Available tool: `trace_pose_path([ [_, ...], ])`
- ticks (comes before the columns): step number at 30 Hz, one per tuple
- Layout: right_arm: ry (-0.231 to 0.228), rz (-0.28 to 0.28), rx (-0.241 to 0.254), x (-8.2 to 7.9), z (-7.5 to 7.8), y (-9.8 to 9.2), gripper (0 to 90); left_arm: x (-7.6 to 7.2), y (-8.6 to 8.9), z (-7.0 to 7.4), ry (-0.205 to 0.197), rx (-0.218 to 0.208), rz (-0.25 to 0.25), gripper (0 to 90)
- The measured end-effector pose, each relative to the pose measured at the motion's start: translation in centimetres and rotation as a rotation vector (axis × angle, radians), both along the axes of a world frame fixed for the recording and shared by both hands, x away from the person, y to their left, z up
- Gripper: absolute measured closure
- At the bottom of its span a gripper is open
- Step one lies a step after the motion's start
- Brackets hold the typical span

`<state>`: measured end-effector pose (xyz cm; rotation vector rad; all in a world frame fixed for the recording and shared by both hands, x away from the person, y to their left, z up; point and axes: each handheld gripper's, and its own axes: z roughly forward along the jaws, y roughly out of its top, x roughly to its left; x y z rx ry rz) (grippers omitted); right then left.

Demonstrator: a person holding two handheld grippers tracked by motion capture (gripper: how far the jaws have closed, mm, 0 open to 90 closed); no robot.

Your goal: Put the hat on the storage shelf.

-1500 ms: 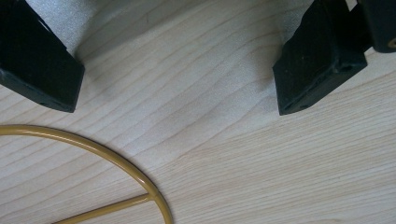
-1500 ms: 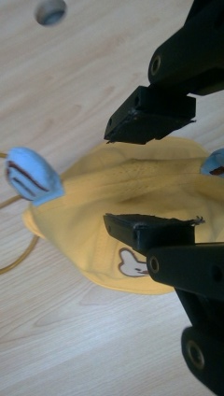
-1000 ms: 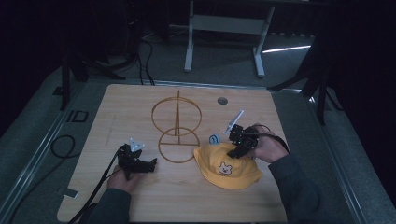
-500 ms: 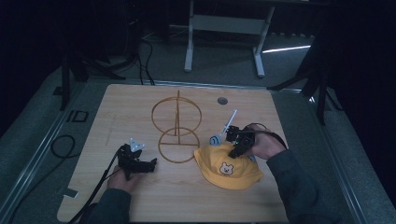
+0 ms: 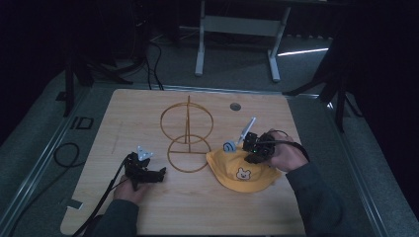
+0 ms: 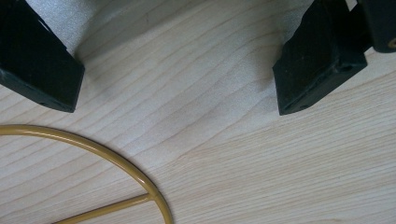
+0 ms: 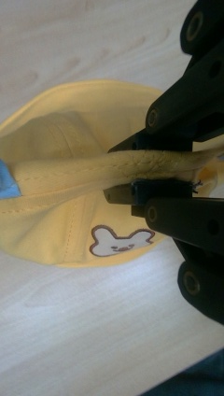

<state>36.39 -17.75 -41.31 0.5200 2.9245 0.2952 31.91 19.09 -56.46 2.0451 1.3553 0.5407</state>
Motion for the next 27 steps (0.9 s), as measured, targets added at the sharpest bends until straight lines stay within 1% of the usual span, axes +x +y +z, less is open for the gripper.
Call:
trace_pose_path([
  [5,-0.077,-0.048,0.065,0.0,1.0,-1.1,82.6,0.0,0.0,0.0,0.000,0.000,0.001,1.9],
  [6,-0.099,-0.056,0.079,0.0,1.2,-1.3,82.6,0.0,0.0,0.0,0.000,0.000,0.000,1.9],
  [9,-0.137,-0.087,0.116,0.0,1.6,-1.8,82.6,0.0,0.0,0.0,0.001,0.000,0.001,1.9],
  [10,-0.135,-0.093,0.130,0.1,1.6,-1.9,82.6,0.0,0.0,0.0,0.001,0.000,0.000,1.9],
  [12,-0.161,-0.108,0.144,-0.1,1.7,-2.1,82.6,0.0,0.0,0.0,0.001,0.000,0.001,1.9],
  [13,-0.161,-0.111,0.149,-0.1,1.8,-2.1,82.6,0.0,0.0,0.0,0.001,0.000,0.001,1.9],
  [14,-0.177,-0.119,0.155,-0.1,1.8,-2.2,82.6,0.0,0.0,0.0,0.001,0.000,0.000,1.9],
  [16,-0.182,-0.129,0.164,-0.1,1.8,-2.4,82.6,0.0,0.0,0.0,0.002,0.000,-0.001,1.9],
  [17,-0.197,-0.139,0.170,0.0,1.9,-2.5,82.6,0.0,0.0,0.0,0.003,0.000,0.000,1.9],
  [18,-0.192,-0.149,0.173,0.0,1.9,-2.5,82.6,0.0,0.0,0.0,0.002,0.000,0.000,1.9],
  [19,-0.212,-0.150,0.177,0.0,2.0,-2.6,82.6,0.0,0.0,0.0,0.002,0.000,0.000,1.9],
  [20,-0.236,-0.165,0.186,0.0,2.1,-2.7,82.7,0.0,0.0,0.0,0.002,0.000,0.000,1.9],
  [21,-0.250,-0.174,0.193,-0.1,2.2,-2.8,82.9,0.0,0.0,0.0,0.002,0.000,0.000,1.9],
  [22,-0.293,-0.193,0.214,-0.1,2.4,-2.9,83.0,0.0,0.0,0.0,0.002,-0.001,0.000,1.9],
  [24,-0.326,-0.217,0.246,-0.2,2.7,-3.2,83.1,0.0,0.0,0.0,0.001,-0.001,0.001,1.9],
  [25,-0.350,-0.233,0.265,-0.2,2.9,-3.4,83.1,0.0,0.0,0.0,0.001,-0.001,0.001,1.9],
  [26,-0.350,-0.245,0.281,-0.2,3.1,-3.6,83.1,0.0,0.0,0.0,0.001,0.000,0.000,1.9],
  [27,-0.366,-0.255,0.295,-0.2,3.3,-3.7,83.1,0.0,0.0,0.0,0.001,0.001,0.000,1.9],
])
